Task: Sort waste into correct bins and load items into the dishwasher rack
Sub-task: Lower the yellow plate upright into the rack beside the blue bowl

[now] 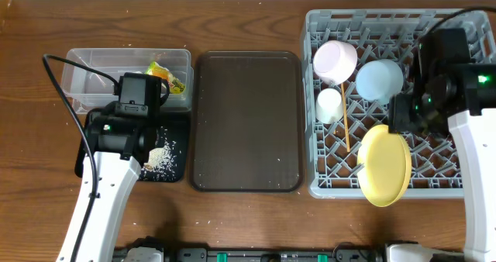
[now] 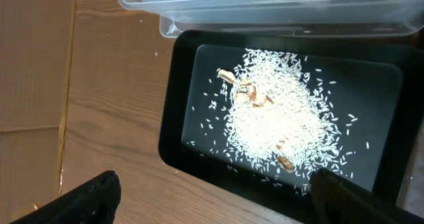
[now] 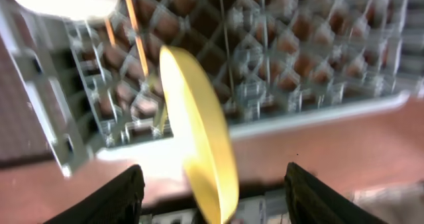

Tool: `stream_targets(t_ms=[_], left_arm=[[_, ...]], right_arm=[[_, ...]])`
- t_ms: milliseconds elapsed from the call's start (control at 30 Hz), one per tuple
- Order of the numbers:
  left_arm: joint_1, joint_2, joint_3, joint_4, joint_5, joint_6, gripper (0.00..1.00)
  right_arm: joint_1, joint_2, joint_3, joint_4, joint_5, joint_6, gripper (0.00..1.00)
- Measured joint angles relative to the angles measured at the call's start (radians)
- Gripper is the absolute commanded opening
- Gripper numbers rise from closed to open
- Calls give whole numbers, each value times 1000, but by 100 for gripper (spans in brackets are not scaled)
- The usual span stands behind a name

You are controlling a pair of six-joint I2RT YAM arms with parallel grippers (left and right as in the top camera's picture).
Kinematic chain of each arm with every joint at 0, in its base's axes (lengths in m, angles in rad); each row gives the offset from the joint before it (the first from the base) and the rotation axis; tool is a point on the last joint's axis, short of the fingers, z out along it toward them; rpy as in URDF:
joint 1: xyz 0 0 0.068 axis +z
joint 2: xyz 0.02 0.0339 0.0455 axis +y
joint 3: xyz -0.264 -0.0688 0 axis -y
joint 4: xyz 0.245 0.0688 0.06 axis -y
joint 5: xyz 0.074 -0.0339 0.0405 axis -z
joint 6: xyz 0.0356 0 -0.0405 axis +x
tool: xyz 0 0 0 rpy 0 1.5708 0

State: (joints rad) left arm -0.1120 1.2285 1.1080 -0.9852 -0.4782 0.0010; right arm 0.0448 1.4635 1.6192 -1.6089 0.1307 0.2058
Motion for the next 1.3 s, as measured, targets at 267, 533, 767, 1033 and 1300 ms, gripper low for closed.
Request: stream_targets(t_ms=[267, 533, 767, 1033, 1300], left_arm=[[0, 0, 0, 0, 0, 0, 94], [0, 0, 0, 0, 0, 0, 94], [0, 0, 0, 0, 0, 0, 94], [0, 0, 0, 0, 0, 0, 94], [0, 0, 0, 0, 0, 0, 94]], right_arm=[[0, 2, -190, 2, -5, 80, 60], [0, 2, -306, 113, -9, 98, 6], [2, -2, -306, 185, 51, 47, 1], [1, -2, -308, 305, 50, -28, 4], [0, 0, -305, 485, 58, -107, 10]])
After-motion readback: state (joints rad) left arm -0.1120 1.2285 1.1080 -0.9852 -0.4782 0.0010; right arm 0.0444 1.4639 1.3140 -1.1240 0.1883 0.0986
